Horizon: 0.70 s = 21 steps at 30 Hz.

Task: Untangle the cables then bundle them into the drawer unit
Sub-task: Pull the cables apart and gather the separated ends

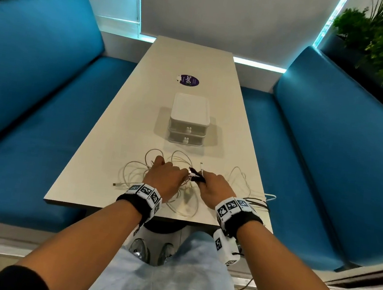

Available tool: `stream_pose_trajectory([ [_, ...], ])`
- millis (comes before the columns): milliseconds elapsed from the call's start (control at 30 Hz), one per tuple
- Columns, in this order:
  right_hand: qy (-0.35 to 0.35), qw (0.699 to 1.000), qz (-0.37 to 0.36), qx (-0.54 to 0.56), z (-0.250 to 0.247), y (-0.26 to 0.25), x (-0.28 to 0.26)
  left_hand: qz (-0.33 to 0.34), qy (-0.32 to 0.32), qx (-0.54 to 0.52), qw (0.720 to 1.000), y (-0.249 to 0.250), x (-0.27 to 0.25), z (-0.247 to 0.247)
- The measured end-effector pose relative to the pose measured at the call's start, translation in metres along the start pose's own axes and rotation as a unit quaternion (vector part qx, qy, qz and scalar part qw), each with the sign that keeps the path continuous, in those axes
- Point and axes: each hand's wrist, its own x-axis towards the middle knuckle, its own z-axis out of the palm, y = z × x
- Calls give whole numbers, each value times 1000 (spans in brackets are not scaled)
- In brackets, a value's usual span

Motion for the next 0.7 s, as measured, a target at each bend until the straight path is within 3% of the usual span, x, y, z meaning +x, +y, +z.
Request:
stream_pose_trajectory([
  [100,-5,1000,-2,0,-2,2,1,9,13,7,1000,-1,0,-1],
  [233,-6,996,-8,-85,-5,10,-5,34,-1,37,999,-9,-5,2],
  [433,11,988,78,-134,-24,47,-10,20,-25,56,998,-28,-9,5],
  [600,43,988,119,-92,-19,37,-11,24,-30,61,997,-15,-1,-2],
  [700,59,991,107,-49,-17,23,-7,20,-41,54,997,-10,0,-5],
])
